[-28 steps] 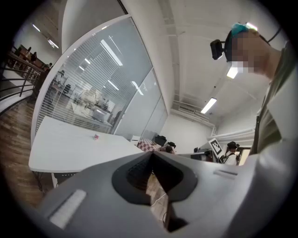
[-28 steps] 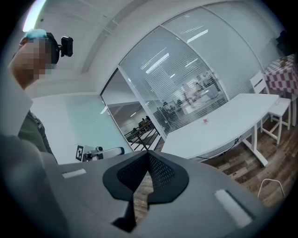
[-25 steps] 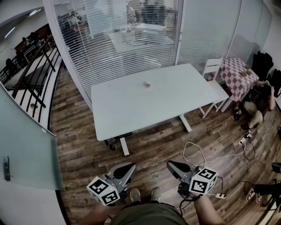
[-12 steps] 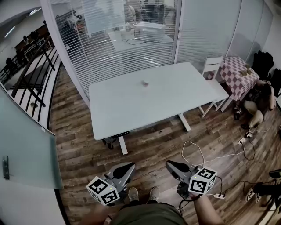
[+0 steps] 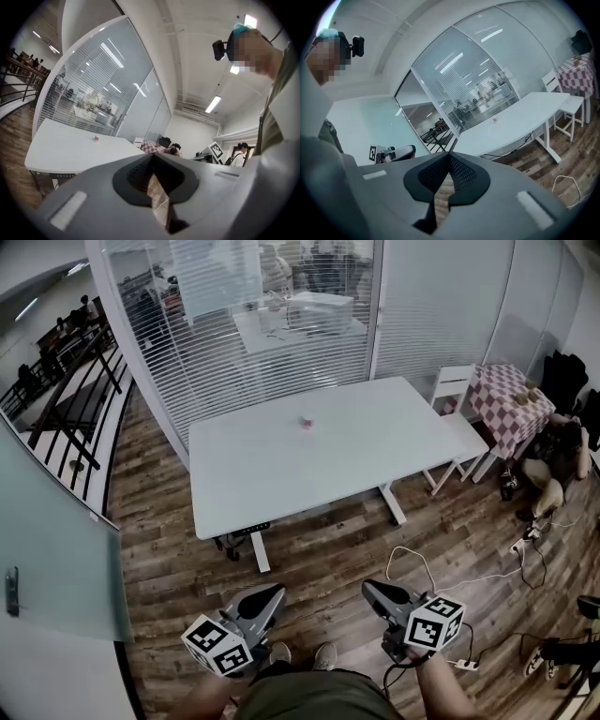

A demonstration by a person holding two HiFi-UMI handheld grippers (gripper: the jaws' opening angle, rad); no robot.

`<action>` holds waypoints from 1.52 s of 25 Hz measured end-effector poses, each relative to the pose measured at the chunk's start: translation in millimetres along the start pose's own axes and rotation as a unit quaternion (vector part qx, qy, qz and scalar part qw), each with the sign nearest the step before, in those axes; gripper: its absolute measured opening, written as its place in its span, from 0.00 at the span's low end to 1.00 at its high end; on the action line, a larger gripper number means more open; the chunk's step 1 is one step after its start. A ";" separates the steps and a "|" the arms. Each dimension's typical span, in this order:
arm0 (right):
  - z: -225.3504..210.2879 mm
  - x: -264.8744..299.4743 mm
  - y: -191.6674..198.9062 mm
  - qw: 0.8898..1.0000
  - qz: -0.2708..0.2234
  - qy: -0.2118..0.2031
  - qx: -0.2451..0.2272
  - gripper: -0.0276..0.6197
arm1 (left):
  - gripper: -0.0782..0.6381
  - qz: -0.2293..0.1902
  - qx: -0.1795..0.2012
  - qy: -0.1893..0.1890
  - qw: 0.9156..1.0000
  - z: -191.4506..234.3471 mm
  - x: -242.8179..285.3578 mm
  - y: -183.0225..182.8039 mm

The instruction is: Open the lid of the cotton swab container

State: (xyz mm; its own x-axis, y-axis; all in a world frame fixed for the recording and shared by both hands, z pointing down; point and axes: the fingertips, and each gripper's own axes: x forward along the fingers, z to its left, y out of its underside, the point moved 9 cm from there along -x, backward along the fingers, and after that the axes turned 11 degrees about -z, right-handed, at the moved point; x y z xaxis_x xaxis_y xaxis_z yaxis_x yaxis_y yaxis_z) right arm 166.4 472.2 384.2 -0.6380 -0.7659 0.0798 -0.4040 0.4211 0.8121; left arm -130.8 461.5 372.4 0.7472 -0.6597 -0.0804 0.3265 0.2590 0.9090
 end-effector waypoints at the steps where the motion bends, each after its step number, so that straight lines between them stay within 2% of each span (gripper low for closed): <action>1: -0.6 -0.9 -2.0 1.000 0.002 0.002 -0.001 0.06 | 0.12 0.000 0.001 -0.003 1.000 -0.6 0.0 -0.3; 7: -11.0 -4.2 -3.9 1.000 0.007 0.002 -0.002 0.06 | 0.12 -0.003 -0.003 -0.030 1.000 0.5 -1.2 -0.3; 15: -23.1 1.8 -3.8 1.000 0.022 0.008 0.000 0.06 | 0.12 -0.003 -0.008 -0.042 0.999 12.0 2.8 4.6; 27: -47.9 18.7 -16.8 1.000 0.023 0.011 -0.004 0.06 | 0.12 -0.004 -0.007 -0.041 0.999 32.7 27.7 5.6; 38: -74.4 70.1 -25.1 0.999 0.031 0.014 0.003 0.06 | 0.12 0.003 -0.015 -0.043 0.999 82.1 56.2 -0.5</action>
State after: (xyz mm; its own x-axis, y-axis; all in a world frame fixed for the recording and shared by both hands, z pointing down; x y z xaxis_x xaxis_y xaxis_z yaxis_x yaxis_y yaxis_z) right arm 180.6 371.7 412.4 -0.6433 -0.7517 0.1454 -0.3681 0.4702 0.8021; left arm -136.4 366.3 401.0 0.6973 -0.7157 -0.0385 0.3398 0.2828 0.8970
